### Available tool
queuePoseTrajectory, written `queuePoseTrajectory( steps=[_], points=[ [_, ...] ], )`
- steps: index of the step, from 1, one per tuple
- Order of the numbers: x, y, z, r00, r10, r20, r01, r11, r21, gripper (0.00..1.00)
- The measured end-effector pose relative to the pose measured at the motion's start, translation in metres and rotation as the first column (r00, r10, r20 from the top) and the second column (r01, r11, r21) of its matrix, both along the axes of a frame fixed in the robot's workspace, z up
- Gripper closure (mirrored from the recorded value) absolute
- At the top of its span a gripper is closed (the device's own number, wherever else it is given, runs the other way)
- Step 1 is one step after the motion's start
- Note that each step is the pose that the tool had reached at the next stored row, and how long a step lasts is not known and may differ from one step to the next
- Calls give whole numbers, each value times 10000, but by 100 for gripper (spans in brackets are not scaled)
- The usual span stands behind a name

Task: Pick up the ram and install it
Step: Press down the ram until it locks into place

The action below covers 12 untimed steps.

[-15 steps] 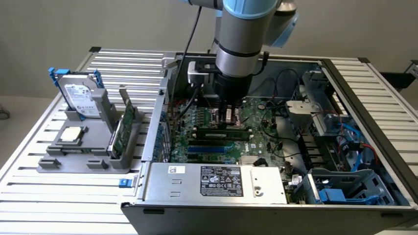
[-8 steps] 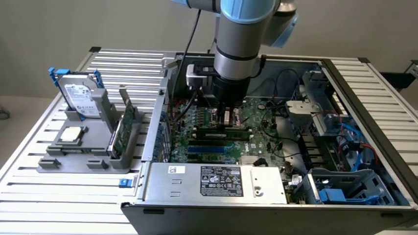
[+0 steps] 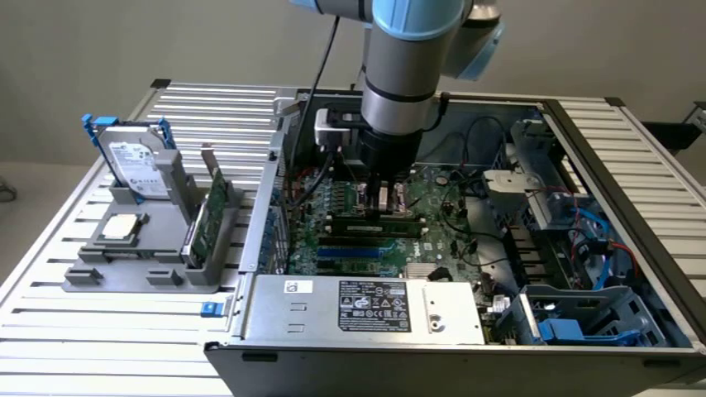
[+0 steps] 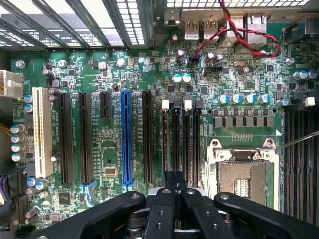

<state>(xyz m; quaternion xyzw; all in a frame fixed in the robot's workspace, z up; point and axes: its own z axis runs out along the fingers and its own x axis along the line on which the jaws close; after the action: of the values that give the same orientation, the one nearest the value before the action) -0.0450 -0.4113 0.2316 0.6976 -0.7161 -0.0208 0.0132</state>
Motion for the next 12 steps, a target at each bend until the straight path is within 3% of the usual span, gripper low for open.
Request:
queuePoseTrajectory(
  steps=[12],
  points=[
    [-1,-1,-70,10000,92,-4,-92,10000,-10,89]
  ],
)
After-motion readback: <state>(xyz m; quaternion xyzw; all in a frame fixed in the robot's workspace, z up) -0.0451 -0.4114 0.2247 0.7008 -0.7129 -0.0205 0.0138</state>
